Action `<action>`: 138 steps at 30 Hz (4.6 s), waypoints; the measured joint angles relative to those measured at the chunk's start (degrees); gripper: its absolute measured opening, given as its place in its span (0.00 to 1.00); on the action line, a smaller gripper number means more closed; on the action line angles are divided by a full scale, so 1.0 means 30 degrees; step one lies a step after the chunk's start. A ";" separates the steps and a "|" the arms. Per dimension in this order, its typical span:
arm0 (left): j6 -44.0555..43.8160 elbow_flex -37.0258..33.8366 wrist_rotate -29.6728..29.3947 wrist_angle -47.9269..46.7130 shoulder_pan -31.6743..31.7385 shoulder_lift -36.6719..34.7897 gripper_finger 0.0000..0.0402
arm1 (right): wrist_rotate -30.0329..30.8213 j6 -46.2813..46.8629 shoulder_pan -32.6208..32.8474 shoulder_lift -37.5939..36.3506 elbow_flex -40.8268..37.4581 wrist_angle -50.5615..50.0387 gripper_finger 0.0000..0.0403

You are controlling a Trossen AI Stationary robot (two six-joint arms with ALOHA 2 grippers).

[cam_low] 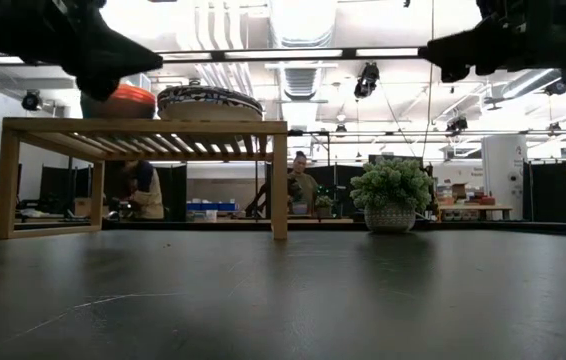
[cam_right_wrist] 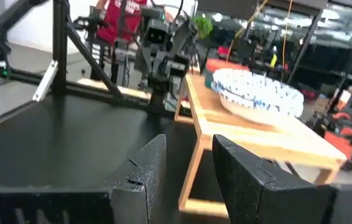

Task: Place and stack bowls onto a shelf
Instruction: Return to Home Position

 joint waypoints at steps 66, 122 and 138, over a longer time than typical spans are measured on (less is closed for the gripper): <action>-0.1918 -0.5479 0.5322 -0.3656 0.2585 -1.0617 0.00 | -0.3702 0.2161 -0.0975 -0.8258 -0.2185 -0.2232 0.30; -0.1974 -0.5328 0.5303 -0.3656 0.2593 -1.0362 0.00 | -0.3804 1.1045 -0.0977 -0.8969 -0.6156 -0.1473 0.20; -0.1967 -0.5326 0.5308 -0.3656 0.2593 -1.0362 0.00 | -0.3798 1.1037 -0.0977 -0.8961 -0.6164 -0.1473 0.21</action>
